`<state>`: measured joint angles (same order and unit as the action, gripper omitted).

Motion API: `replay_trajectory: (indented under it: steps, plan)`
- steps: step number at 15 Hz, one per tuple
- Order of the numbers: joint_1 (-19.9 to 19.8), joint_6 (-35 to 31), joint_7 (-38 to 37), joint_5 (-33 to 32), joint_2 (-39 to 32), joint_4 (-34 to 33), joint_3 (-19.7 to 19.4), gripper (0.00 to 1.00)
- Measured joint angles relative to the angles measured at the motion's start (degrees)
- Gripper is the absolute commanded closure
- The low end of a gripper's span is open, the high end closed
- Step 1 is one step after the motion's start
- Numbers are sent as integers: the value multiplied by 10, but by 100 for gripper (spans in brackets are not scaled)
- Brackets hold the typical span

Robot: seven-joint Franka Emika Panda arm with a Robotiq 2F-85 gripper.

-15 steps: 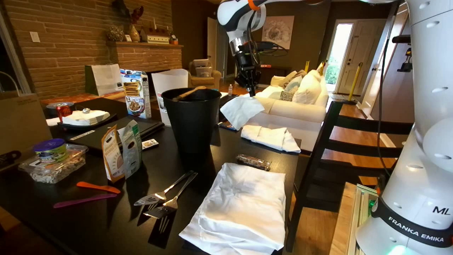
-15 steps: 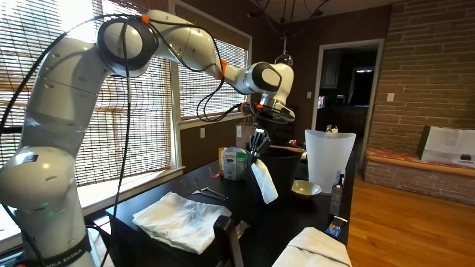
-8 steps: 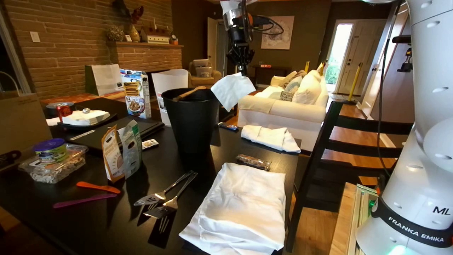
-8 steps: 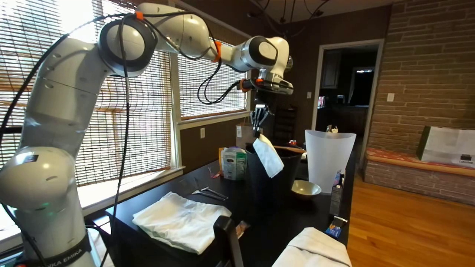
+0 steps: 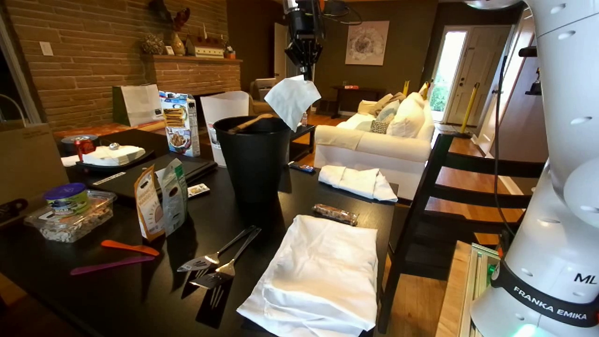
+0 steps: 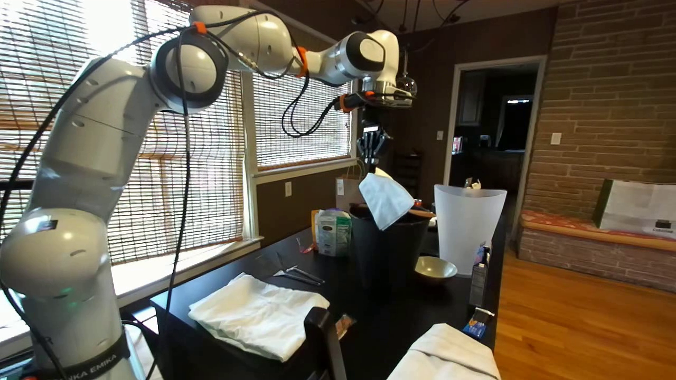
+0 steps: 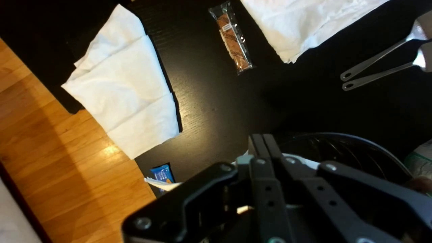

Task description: Put the wooden spoon on the black bin then put the napkin on the spoon.

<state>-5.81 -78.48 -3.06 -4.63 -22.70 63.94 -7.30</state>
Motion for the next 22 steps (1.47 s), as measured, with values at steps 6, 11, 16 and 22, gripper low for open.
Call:
replay_trajectory:
  steps: [6, 11, 16, 22]
  plan:
    - [35, -55, 27, -44, -34, -40, 2, 100]
    - [49, -84, 41, -45, -41, -72, 2, 100]
    - [54, -137, 49, -45, -44, -81, 2, 100]
    - [53, -205, 50, -45, -75, -81, 0, 100]
